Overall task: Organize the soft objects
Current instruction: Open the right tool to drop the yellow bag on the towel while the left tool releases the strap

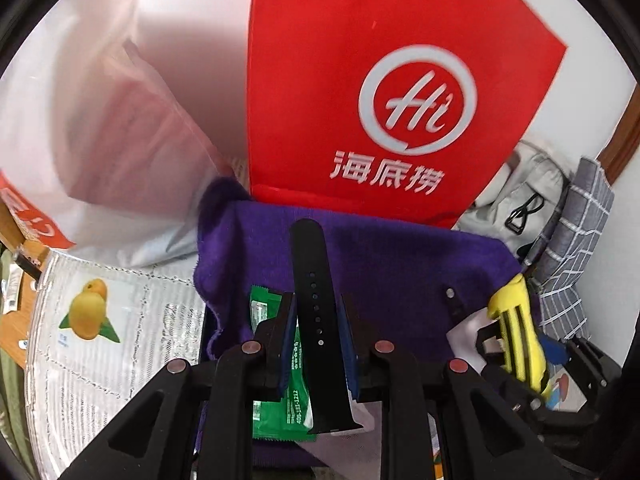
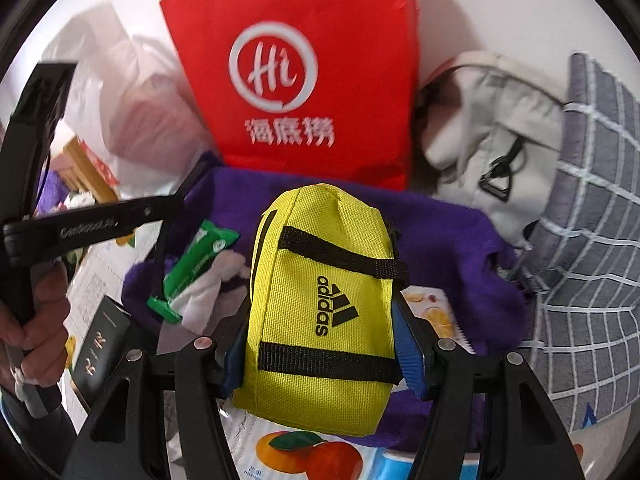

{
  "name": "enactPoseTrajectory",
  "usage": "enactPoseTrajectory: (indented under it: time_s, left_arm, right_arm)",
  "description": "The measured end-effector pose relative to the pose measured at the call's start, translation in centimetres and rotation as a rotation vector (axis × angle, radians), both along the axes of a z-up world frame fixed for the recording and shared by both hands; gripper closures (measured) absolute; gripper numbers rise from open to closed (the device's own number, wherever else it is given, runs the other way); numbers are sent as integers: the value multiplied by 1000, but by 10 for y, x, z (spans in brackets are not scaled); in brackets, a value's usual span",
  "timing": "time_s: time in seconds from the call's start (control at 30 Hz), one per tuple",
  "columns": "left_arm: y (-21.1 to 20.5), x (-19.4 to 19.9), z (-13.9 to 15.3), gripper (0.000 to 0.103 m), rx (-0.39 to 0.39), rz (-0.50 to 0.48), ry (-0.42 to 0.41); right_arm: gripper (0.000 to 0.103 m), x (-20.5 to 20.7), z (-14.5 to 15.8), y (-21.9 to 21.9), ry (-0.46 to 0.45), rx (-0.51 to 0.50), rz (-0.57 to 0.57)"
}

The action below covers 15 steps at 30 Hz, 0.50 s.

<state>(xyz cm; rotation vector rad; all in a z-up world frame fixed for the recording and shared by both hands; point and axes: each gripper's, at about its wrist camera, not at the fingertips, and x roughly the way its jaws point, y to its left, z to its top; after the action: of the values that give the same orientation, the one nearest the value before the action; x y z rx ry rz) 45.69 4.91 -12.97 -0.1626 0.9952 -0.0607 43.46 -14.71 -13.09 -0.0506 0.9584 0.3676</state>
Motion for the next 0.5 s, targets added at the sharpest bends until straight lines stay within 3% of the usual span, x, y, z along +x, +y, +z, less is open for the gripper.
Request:
enactPoseTrajectory:
  time_s: [0.5]
  left_arm:
    - [3, 19, -28, 83, -75, -24, 61]
  right_arm:
    - [37, 8, -28, 12, 24, -76, 1]
